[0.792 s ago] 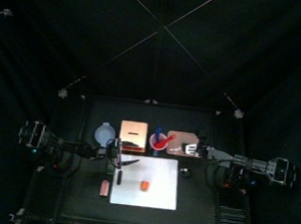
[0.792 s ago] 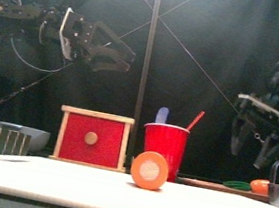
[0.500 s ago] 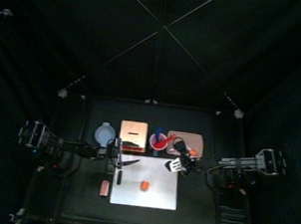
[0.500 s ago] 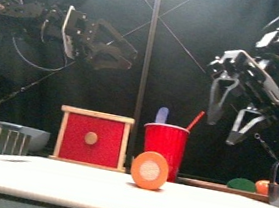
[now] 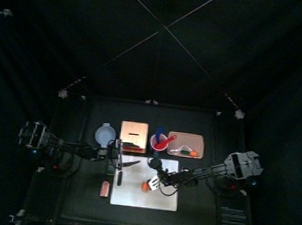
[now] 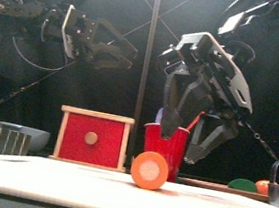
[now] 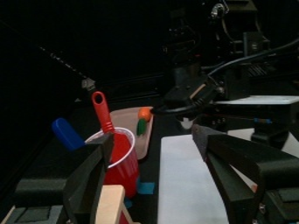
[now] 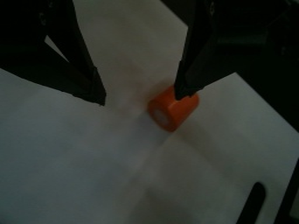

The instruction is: Place carrot bottom on plate

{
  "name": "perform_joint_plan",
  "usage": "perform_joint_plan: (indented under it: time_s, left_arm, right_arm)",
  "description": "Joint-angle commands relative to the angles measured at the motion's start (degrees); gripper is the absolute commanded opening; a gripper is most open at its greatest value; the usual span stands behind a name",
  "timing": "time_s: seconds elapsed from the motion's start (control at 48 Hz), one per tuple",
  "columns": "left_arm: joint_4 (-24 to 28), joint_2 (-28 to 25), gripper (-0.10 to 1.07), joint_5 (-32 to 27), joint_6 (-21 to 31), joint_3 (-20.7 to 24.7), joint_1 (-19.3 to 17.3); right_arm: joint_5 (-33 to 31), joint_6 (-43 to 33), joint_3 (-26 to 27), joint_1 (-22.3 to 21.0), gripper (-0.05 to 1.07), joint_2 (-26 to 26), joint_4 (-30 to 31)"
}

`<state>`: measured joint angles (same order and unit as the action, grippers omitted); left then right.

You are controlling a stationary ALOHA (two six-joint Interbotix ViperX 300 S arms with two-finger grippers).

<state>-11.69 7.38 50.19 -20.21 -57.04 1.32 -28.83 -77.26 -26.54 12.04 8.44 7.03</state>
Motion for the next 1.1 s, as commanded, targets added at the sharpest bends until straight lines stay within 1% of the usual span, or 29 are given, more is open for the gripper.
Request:
perform_joint_plan:
  time_s: [0.0,0.042,0.104,0.188,0.333,0.521,0.625,0.708,0.854,1.083]
  left_arm:
    - [0.1,0.4,1.02,0.3,-0.1,0.7,0.4]
    - [0.1,0.4,1.02,0.3,-0.2,0.6,0.5]
    - [0.2,0.4,1.02,0.3,-0.2,0.4,0.6]
    - [0.6,0.4,1.02,0.3,-0.3,0.0,0.6]
    - [2.0,0.4,1.02,0.3,-0.2,-1.0,0.6]
    - [3.0,0.6,1.02,0.3,-0.2,-1.2,0.8]
    - [3.0,0.8,1.02,0.3,-0.2,-1.4,1.2]
    - [3.0,1.0,1.02,0.3,-0.2,-1.5,1.3]
    - [3.0,1.3,1.02,0.3,-0.2,-1.7,1.4]
    - [3.0,2.0,1.02,0.3,-0.2,-2.0,1.4]
  right_arm:
    - [-1.9,-0.3,3.1,0.1,0.94,-0.1,-5.1]
    - [-2.5,-0.6,4.1,-0.1,0.94,0.6,-7.7]
    - [-2.7,-1.5,5.4,-0.3,0.94,1.7,-9.6]
    - [-2.7,-3.7,7.3,-0.3,0.94,3.3,-9.5]
    - [-4.0,-9.1,9.8,-0.8,0.94,5.8,-6.2]
    - [-7.2,-15.0,11.0,-1.7,0.94,7.1,-1.2]
    - [-8.0,-17.4,11.8,-1.8,0.94,7.5,0.9]
    - [-8.2,-17.7,12.4,-1.7,0.93,7.9,1.2]
    - [-8.6,-17.8,12.9,-1.4,0.87,8.7,1.1]
    - [-8.7,-17.6,13.1,-1.4,0.73,9.2,1.1]
